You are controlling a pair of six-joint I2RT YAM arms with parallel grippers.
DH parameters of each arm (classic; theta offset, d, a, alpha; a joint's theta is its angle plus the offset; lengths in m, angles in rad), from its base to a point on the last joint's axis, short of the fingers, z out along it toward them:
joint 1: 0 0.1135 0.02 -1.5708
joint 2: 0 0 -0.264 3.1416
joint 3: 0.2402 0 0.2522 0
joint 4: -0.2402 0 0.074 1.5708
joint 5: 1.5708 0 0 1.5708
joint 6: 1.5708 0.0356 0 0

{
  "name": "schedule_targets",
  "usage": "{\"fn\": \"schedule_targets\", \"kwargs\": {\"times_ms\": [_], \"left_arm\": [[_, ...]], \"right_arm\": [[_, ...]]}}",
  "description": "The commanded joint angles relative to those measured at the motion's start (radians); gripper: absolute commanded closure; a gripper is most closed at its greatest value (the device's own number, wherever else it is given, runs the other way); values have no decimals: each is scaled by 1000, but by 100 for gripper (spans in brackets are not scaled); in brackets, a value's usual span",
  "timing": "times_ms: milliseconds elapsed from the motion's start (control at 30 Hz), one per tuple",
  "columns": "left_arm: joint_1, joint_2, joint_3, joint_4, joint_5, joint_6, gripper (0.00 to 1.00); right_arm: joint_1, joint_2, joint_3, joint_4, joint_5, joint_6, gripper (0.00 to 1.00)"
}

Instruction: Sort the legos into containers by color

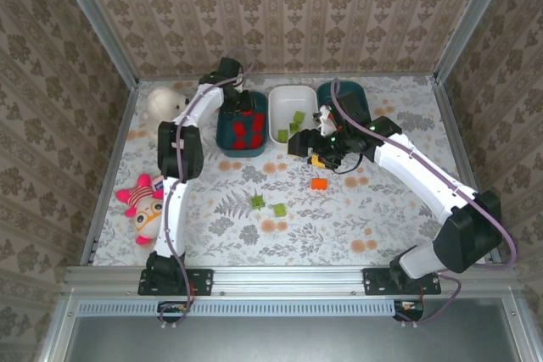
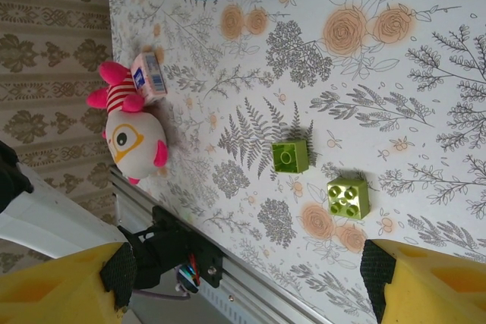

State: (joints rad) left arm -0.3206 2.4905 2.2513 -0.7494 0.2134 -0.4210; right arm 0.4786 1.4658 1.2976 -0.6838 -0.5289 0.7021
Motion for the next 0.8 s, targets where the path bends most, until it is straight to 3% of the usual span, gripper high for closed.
{"fn": "schedule_targets", "kwargs": {"times_ms": [0, 100, 167, 333, 500, 767], "left_arm": [[-18, -24, -39, -12, 6, -41, 77], [-23, -49, -75, -7, -3, -65, 61], [-25, -69, -82, -11, -9, -73, 55], [-29, -145, -90, -15, -22, -77, 49], [-39, -285, -167, 16, -32, -103, 46], [-84, -676, -550, 131, -56, -133, 43]], "right_arm": [[5, 39, 43, -32, 31, -46, 19], [31, 76, 78, -60, 49, -116, 19], [48, 105, 100, -70, 45, -153, 19], [114, 181, 135, -112, 95, -228, 20], [194, 220, 126, -155, 270, -243, 22], [214, 203, 67, -219, 544, -212, 22]]}}
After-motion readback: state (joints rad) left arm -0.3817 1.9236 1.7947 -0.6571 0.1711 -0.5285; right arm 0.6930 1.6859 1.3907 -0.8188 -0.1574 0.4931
